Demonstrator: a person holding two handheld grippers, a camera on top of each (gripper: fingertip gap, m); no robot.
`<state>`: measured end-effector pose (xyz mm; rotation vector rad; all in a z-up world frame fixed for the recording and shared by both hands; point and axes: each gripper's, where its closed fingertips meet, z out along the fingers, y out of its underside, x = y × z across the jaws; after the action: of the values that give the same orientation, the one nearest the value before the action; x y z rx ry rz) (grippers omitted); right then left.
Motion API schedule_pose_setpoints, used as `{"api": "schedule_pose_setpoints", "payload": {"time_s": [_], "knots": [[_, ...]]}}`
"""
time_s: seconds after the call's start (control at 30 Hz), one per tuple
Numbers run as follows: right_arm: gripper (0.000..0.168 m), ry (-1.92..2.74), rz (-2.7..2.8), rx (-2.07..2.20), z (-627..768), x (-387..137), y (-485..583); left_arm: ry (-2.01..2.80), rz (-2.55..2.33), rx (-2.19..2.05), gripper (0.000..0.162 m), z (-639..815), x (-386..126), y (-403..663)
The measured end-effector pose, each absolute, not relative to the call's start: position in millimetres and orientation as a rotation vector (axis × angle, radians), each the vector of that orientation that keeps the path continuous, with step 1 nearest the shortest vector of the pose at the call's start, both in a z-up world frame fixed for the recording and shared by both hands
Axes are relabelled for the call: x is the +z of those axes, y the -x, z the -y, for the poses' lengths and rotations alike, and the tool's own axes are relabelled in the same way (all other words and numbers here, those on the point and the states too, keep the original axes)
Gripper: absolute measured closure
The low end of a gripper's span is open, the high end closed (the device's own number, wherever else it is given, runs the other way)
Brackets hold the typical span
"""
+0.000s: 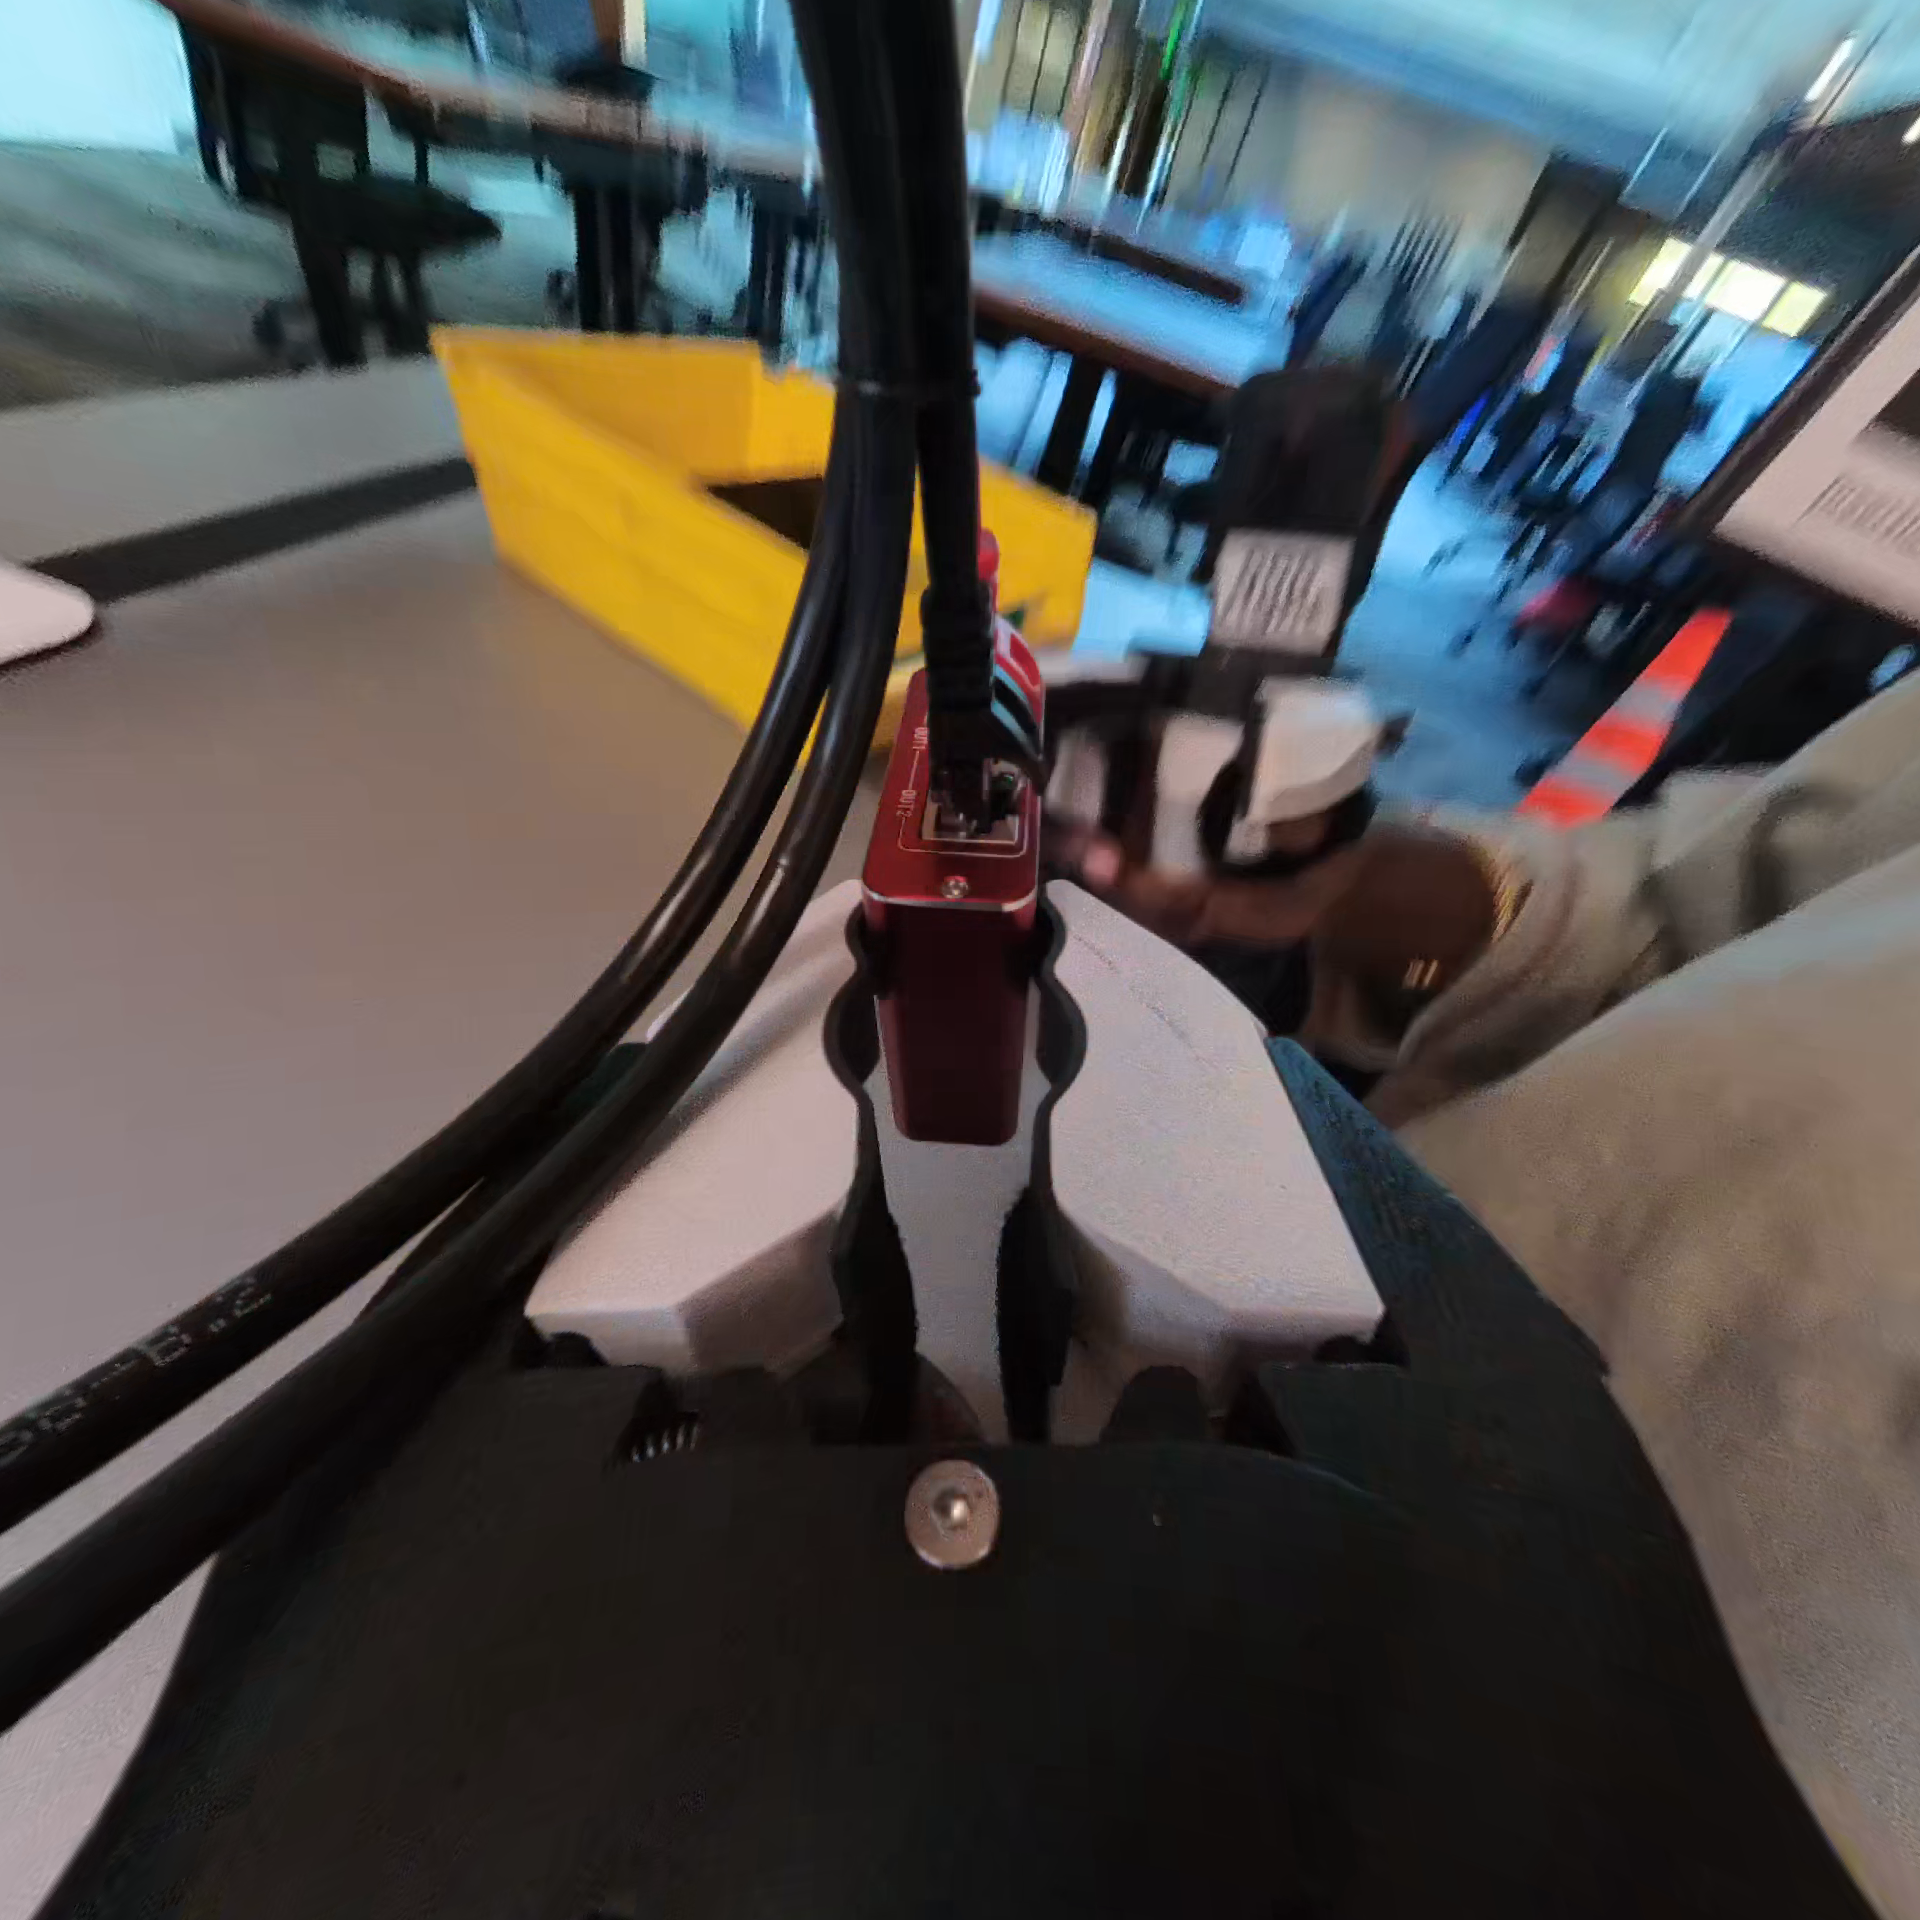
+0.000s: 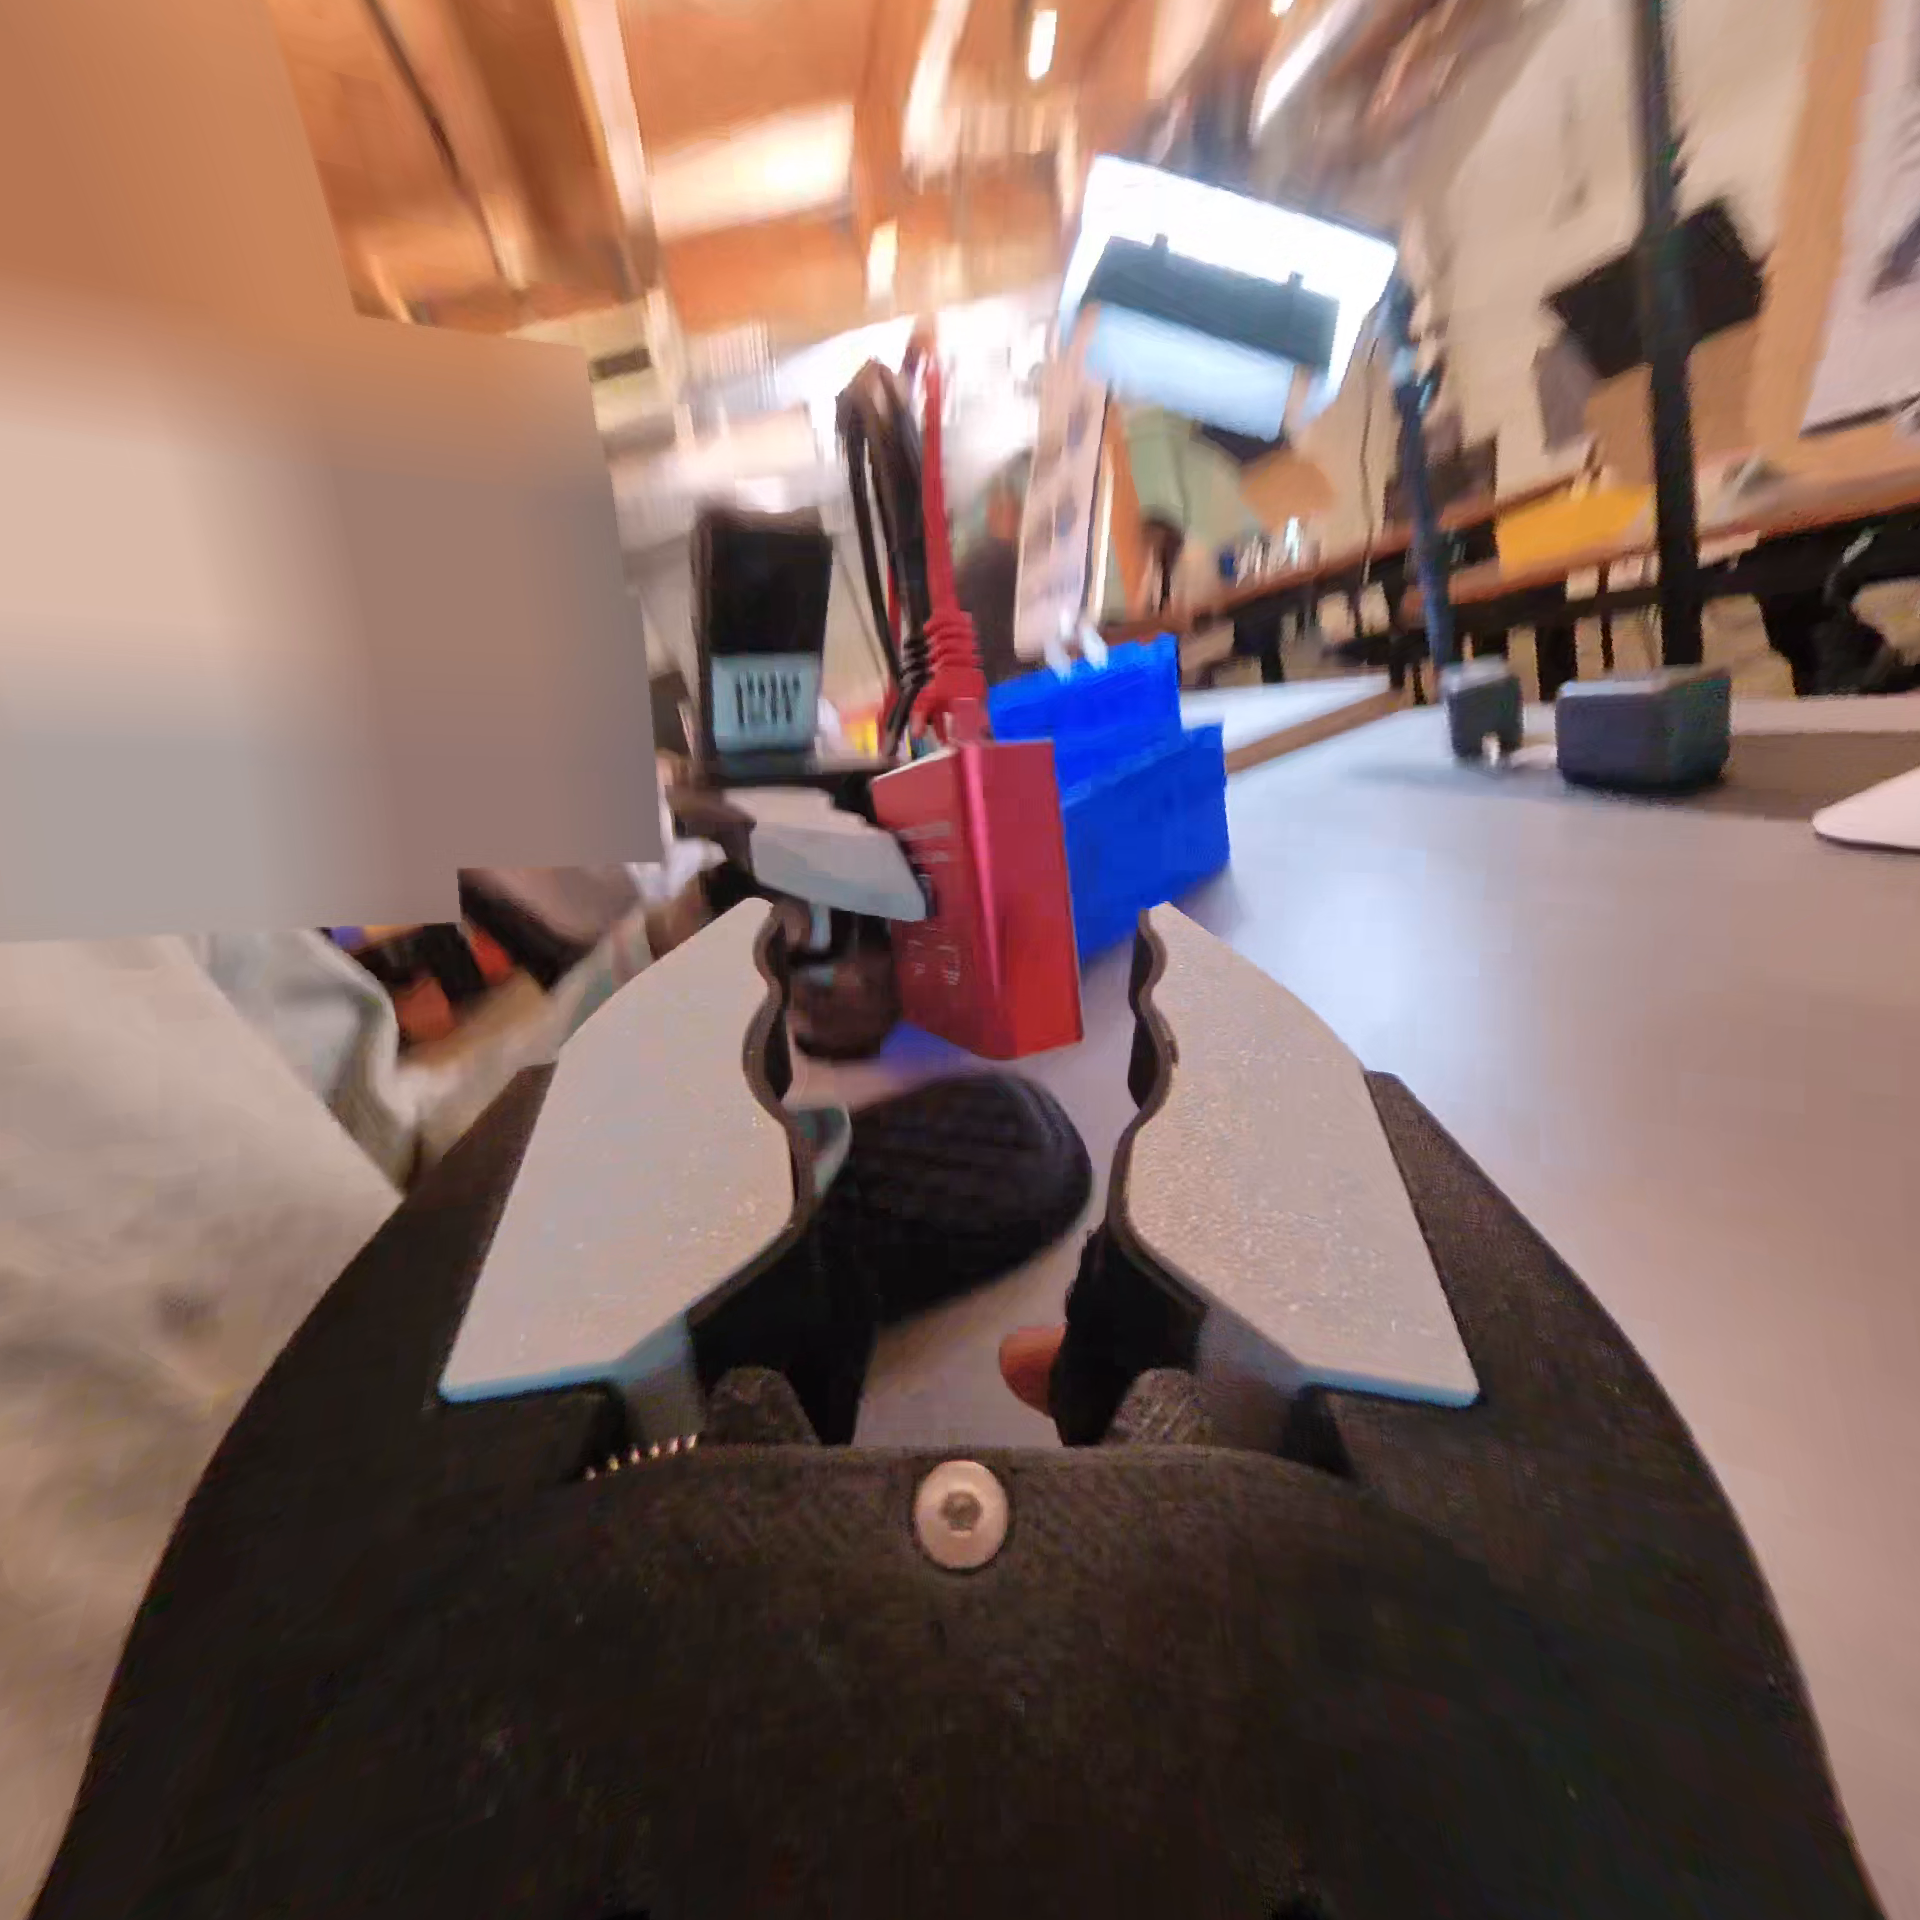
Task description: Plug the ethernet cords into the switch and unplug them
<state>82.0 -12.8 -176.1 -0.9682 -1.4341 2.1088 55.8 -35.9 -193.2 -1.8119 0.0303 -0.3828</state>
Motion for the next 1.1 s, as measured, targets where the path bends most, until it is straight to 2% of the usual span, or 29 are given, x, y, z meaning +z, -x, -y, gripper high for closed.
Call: {"api": "schedule_pose_setpoints", "payload": {"time_s": [0.13, 0.27, 0.4, 0.57, 0.8, 1.1], "knots": [[0.113, 0.918, 1.786, 1.887, 21, -183, -80, 2.089, -0.149, -0.375, 0.137, 47, -232, -63], [0.126, 0.917, 2.038, 1.834, 30, -199, -77, 2.183, -0.246, -0.382, 0.136, 46, -248, -74], [0.150, 0.855, 2.197, 1.682, 31, -223, -78, 2.211, -0.288, -0.410, 0.135, 45, -255, -79], [0.146, 0.818, 2.215, 1.697, 28, -227, -80, 2.253, -0.330, -0.440, 0.135, 46, -263, -83], [0.149, 0.658, 2.349, 1.576, 28, -237, -89, 2.269, -0.382, -0.447, 0.135, 45, -271, -88], [0.153, 0.447, 2.178, 1.383, 25, -231, -90, 2.261, -0.419, -0.410, 0.136, 42, -263, -90]]}}
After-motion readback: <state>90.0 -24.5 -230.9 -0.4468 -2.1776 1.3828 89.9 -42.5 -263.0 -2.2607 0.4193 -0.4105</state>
